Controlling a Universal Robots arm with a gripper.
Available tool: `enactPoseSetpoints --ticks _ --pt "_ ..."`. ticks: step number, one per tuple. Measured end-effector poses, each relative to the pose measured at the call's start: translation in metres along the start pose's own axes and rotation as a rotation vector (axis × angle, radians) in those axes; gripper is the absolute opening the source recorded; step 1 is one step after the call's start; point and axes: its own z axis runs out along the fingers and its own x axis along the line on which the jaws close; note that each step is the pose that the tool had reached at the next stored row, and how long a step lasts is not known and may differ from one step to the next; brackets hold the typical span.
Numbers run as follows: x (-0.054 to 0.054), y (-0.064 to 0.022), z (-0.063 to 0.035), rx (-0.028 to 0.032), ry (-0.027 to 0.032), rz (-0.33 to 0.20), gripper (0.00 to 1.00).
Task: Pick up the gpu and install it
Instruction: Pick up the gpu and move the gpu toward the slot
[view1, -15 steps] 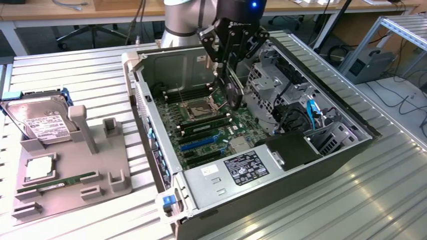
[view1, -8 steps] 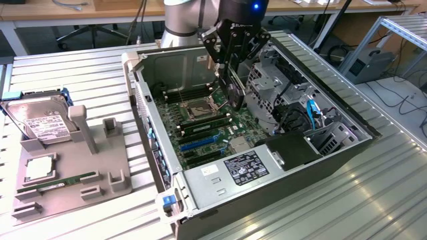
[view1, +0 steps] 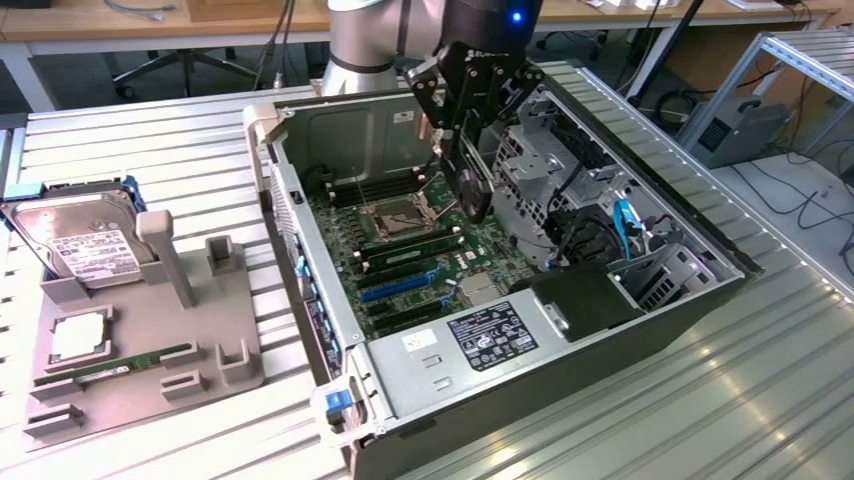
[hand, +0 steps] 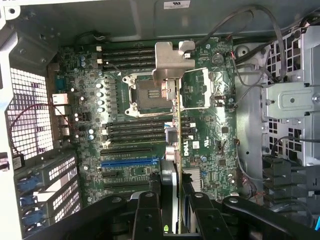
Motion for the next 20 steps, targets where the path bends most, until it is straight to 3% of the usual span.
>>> enactPoseSetpoints --ticks 20 --pt "-0.0092 0.0008 0.0071 0.003 -0.0002 0.0 0.27"
